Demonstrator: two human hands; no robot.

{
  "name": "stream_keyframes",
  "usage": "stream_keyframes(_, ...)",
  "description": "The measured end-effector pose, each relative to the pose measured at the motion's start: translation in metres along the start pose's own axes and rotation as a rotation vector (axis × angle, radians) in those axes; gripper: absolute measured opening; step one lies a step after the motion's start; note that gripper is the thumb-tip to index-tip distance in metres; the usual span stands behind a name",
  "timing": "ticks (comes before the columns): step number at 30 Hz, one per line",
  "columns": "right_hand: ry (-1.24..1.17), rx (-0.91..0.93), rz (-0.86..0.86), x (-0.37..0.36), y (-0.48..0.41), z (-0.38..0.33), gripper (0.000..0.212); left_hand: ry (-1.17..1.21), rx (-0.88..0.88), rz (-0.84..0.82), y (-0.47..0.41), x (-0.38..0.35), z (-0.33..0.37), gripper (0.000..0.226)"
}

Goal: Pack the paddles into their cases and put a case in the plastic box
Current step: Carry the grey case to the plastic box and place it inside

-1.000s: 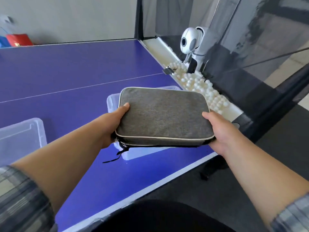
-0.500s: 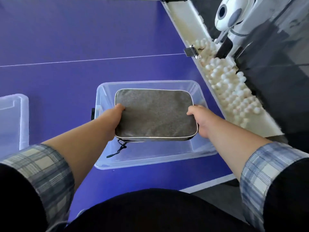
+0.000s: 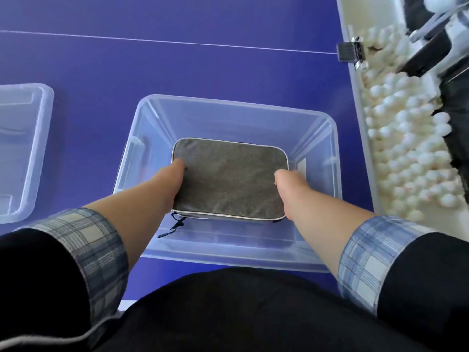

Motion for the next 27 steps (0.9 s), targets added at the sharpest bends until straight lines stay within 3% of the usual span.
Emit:
stream_keyframes(3,0.064,0.023,0.027,0.002,0.001,0.001,0.036,-0.163,-0.040,0.043,0.009,-0.001,0.004,0.032)
stream_keyframes(7,0.141,0.223,0.168,0.005,0.013,-0.012,0.059,-0.426,-0.192,0.110,0.031,0.011,0.019,0.047)
stream_keyframes(11,0.191,0.542,0.325,-0.008,0.067,-0.050,0.065,-0.317,-0.571,0.021,0.073,0.032,0.048,0.050)
stream_keyframes(17,0.077,0.916,0.262,-0.090,0.180,-0.116,0.059,-0.114,-0.903,0.037,0.101,0.144,0.064,0.032)
stream_keyframes(22,0.096,1.142,0.134,-0.222,0.270,-0.144,0.050,-0.019,-0.858,0.174,0.040,0.298,0.044,0.029)
stream_keyframes(25,0.269,1.007,-0.057,-0.334,0.286,-0.135,0.047,-0.151,-0.735,0.258,-0.026,0.402,0.018,0.041)
stream_keyframes(27,0.380,0.771,-0.198,-0.404,0.281,-0.110,0.050,-0.203,-0.635,0.289,-0.067,0.471,-0.002,0.049)
Point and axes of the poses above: each hand's wrist, its own y-axis away from the middle knuckle, its own x-axis out of the back of the hand, z = x × y, the point moved 8 cm from there along -y, towards the middle knuckle, and after that the axes turned 8 degrees about y, right-handed, at the moved point
